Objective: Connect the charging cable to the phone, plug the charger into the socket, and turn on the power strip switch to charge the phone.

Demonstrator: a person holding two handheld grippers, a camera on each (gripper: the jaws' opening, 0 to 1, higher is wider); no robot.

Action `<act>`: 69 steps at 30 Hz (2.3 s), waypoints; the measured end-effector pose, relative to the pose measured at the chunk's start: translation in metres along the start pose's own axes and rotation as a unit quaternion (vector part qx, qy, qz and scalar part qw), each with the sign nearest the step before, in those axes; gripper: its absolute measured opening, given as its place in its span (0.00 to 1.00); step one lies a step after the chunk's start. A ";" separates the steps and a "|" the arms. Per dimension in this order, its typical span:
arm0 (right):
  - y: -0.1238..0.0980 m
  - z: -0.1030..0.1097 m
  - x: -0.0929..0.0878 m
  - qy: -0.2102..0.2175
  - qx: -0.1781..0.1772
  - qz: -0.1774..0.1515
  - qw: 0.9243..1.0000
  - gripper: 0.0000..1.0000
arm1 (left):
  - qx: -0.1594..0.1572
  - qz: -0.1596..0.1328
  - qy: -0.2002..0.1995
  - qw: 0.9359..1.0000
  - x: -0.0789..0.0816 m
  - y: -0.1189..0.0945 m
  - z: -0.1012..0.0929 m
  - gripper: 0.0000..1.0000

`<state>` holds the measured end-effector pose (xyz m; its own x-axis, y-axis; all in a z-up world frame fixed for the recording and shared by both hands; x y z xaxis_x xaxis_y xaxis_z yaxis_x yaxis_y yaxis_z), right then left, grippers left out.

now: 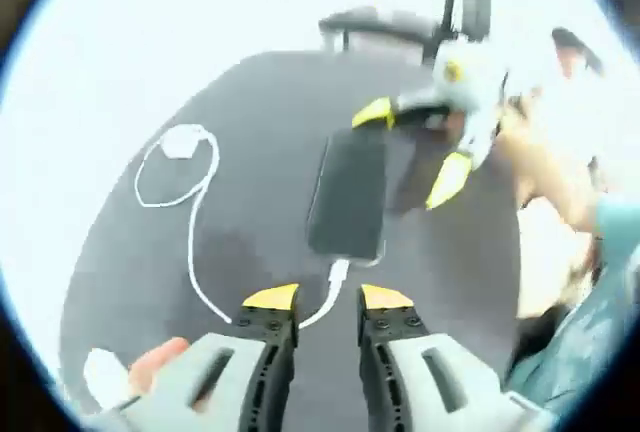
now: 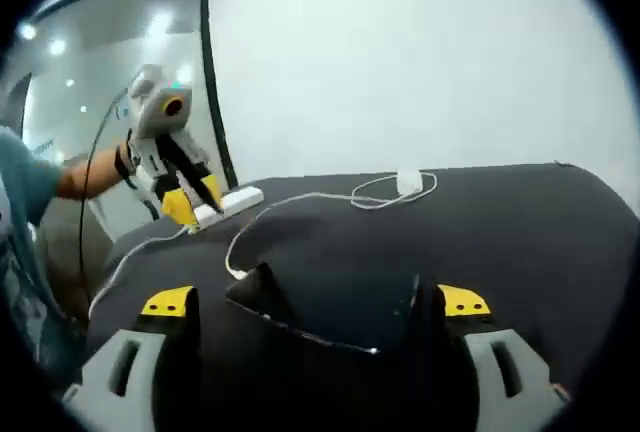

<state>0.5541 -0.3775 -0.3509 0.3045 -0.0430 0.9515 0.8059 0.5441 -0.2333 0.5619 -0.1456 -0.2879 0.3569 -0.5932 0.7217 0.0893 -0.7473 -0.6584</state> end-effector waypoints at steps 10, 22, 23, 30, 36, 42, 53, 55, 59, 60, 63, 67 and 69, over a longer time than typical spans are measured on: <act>0.042 -0.037 0.081 -0.005 -0.092 0.005 0.996 0.54 | -0.020 -0.175 -0.040 0.984 -0.023 -0.066 0.025 0.32; 0.158 -0.060 0.086 -0.053 -0.142 0.100 0.983 0.62 | 0.011 -0.205 -0.075 0.976 -0.061 -0.116 0.056 0.54; 0.167 -0.064 0.086 -0.062 -0.147 0.108 0.981 0.61 | 0.016 -0.200 -0.071 0.977 -0.065 -0.118 0.057 0.54; 0.229 -0.067 0.078 -0.068 -0.156 0.112 0.979 0.59 | 0.020 -0.205 -0.072 0.976 -0.089 -0.134 0.059 0.52; 0.254 -0.099 0.070 -0.088 -0.181 0.110 0.973 0.51 | 0.035 -0.196 -0.073 0.977 -0.107 -0.141 0.065 0.47; 0.267 -0.101 0.057 -0.086 -0.179 0.097 0.975 0.44 | 0.044 -0.211 -0.102 0.971 -0.115 -0.146 0.076 0.41; 0.270 -0.092 0.061 -0.204 -0.166 0.112 0.958 0.31 | 0.061 -0.202 -0.120 0.970 -0.129 -0.156 0.073 0.33; 0.268 -0.088 0.072 -0.250 -0.159 0.112 0.948 0.31 | 0.067 -0.200 -0.118 0.970 -0.131 -0.160 0.072 0.33; 0.253 -0.055 0.097 -0.344 -0.133 0.097 0.924 0.31 | 0.076 -0.203 -0.119 0.969 -0.137 -0.168 0.070 0.32; 0.251 -0.048 0.103 -0.360 -0.128 0.094 0.919 0.31 | 0.076 -0.204 -0.123 0.968 -0.139 -0.170 0.069 0.32; 0.242 -0.019 0.117 -0.439 -0.114 0.089 0.887 0.31 | 0.082 -0.199 -0.138 0.967 -0.149 -0.177 0.067 0.31; 0.232 0.029 0.131 -0.532 -0.076 0.090 0.839 0.31 | 0.089 -0.187 -0.152 0.966 -0.167 -0.188 0.059 0.32; 0.228 0.051 0.136 -0.552 -0.070 0.086 0.826 0.31 | 0.098 -0.170 -0.147 0.970 -0.178 -0.194 0.057 0.32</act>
<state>0.7532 -0.2169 -0.2650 -0.1658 0.8583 0.4856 0.8732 0.3566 -0.3322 0.5336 0.1217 -0.3011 0.5224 -0.1909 0.8310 0.4125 -0.7964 -0.4423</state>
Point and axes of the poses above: the point that each gripper's makers call its tool centre point, and the gripper's own axes: y roughly forward along the fingers, z roughly to its left, x roughly out of its top, the point moved 5 cm from there along -y, roughly backward along the fingers, and after that the axes turned 6 degrees about -x, right-handed, at the moved point
